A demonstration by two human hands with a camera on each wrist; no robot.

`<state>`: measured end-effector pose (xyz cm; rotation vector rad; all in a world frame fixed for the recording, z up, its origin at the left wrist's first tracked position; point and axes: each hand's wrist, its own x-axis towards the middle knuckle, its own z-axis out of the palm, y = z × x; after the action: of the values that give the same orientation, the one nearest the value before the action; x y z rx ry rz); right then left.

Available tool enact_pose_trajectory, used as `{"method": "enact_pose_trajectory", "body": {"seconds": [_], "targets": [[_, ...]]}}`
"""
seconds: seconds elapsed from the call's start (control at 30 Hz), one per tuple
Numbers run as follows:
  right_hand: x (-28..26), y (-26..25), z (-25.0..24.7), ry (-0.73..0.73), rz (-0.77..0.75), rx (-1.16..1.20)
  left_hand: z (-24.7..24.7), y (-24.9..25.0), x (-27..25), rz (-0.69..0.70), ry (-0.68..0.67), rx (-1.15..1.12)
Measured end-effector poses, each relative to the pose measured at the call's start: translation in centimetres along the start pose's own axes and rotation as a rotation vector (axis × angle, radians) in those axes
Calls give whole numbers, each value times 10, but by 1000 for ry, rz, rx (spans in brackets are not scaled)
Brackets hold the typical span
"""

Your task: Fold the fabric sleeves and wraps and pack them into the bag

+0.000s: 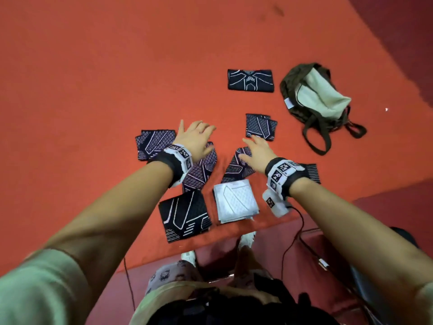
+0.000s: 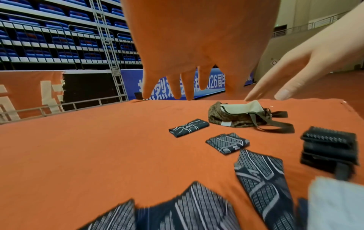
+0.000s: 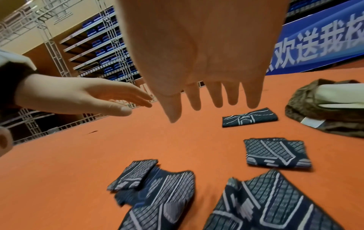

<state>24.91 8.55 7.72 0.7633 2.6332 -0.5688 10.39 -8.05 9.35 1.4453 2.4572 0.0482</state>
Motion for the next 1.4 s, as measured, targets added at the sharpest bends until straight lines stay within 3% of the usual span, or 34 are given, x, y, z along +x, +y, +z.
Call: {"method": "enact_pose_trajectory", "body": {"seconds": [0.33, 0.53, 0.7, 0.97, 1.17, 1.4], "targets": [[107, 119, -87, -23, 53, 47, -19, 72, 169, -115, 14, -56], [183, 181, -110, -26, 86, 111, -5, 95, 268, -250, 43, -138], [245, 217, -104, -19, 154, 235, 35, 105, 331, -317, 40, -174], [328, 236, -72, 17, 128, 367, 91, 96, 398, -361, 143, -216], [383, 227, -53, 59, 228, 423, 121, 65, 430, -379, 159, -218], [417, 224, -40, 190, 315, 501, 145, 43, 446, -423, 85, -237]]}}
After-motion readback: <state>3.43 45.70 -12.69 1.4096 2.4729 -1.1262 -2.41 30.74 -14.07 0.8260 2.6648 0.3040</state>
